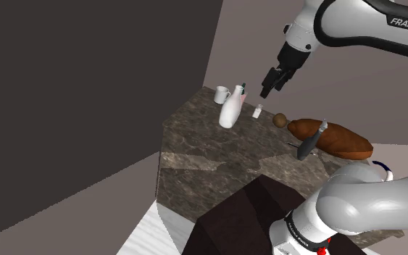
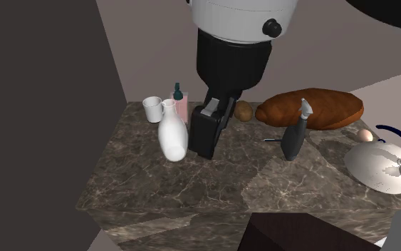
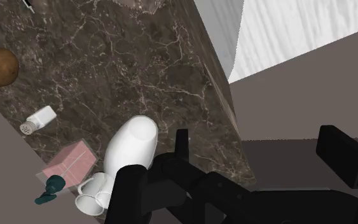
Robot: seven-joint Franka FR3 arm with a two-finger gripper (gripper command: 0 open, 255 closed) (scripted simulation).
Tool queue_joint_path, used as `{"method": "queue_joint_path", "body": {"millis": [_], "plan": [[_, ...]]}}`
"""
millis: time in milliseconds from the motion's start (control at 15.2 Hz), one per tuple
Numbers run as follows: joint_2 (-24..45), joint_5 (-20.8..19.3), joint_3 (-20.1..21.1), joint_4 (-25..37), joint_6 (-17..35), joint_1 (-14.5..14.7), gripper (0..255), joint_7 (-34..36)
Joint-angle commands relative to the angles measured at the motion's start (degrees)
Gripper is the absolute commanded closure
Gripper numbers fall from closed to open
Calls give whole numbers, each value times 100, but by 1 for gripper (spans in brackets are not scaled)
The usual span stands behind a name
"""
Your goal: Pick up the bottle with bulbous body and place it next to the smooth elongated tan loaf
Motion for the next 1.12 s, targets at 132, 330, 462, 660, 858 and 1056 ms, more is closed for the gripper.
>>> {"method": "queue_joint_path", "body": {"millis": [132, 330, 462, 660, 858, 1056], "plan": [[330, -59, -194, 71, 256, -40, 0, -197], [863, -112, -480, 238, 615, -83, 0, -495], [1241, -116, -661, 387, 837, -105, 0, -700], [1836, -75, -927, 669, 1133, -120, 0, -1016], [2461, 34, -1175, 1019, 1381, -130, 0, -1353], [3114, 215, -1399, 1437, 1573, -144, 0, -1712]]}}
